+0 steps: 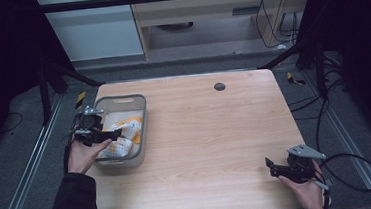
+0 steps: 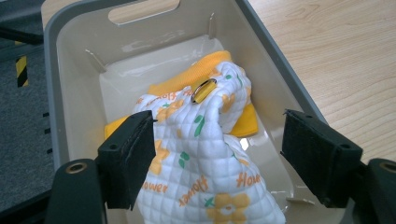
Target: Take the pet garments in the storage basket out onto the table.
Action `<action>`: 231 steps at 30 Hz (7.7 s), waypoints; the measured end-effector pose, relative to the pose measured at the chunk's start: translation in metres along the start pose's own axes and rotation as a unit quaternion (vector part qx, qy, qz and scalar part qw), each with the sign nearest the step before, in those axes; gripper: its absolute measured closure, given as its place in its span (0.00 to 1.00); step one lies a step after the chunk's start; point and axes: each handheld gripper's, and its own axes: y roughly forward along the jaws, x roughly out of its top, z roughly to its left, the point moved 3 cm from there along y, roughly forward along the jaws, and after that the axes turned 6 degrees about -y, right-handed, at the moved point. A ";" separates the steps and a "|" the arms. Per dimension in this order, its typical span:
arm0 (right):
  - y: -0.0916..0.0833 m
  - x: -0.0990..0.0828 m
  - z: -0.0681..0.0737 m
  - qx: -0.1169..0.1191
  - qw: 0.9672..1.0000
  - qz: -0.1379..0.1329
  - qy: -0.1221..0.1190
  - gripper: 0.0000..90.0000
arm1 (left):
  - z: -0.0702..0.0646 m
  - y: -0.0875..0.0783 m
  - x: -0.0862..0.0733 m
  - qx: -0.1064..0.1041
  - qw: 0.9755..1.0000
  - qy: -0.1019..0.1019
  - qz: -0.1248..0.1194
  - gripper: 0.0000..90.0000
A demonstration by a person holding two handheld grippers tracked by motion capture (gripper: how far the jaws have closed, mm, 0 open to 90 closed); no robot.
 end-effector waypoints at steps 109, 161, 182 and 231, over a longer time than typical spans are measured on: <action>0.001 -0.001 0.002 0.007 1.000 0.007 -0.008 0.09 | 0.011 -0.046 0.026 0.013 1.000 -0.010 0.005 0.90; -0.002 -0.001 0.001 0.006 1.000 0.002 -0.006 0.09 | -0.088 -0.087 0.034 -0.087 0.989 0.123 0.008 0.90; -0.003 0.000 0.000 0.004 1.000 -0.004 -0.008 0.09 | -0.133 -0.069 0.035 -0.123 0.978 0.163 0.032 0.90; -0.005 0.001 -0.002 -0.001 1.000 -0.012 -0.006 0.09 | -0.208 -0.009 0.019 -0.156 0.955 0.238 0.084 0.90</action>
